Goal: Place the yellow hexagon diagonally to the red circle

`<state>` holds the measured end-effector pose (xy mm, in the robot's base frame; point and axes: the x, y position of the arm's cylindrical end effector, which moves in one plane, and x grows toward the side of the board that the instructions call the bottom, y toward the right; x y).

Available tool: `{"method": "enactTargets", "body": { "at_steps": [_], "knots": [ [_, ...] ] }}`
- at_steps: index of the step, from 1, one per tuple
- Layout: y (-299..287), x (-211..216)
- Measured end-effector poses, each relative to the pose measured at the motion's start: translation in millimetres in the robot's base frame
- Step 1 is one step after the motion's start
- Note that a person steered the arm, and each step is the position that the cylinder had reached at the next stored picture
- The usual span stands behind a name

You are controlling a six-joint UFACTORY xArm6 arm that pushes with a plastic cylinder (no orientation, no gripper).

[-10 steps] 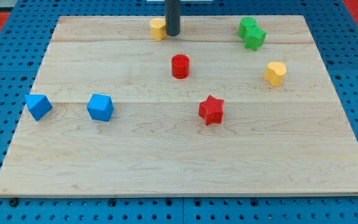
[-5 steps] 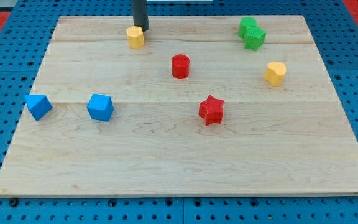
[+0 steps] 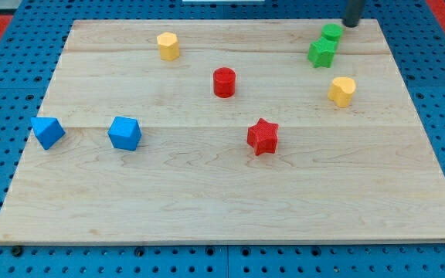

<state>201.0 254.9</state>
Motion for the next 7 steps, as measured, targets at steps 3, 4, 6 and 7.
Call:
{"method": "enactTargets", "body": {
  "at_steps": [3, 4, 6, 7],
  "knots": [
    [26.4, 1.0],
    [26.4, 1.0],
    [-17.5, 16.3],
    [-36.9, 32.9]
  ]
}}
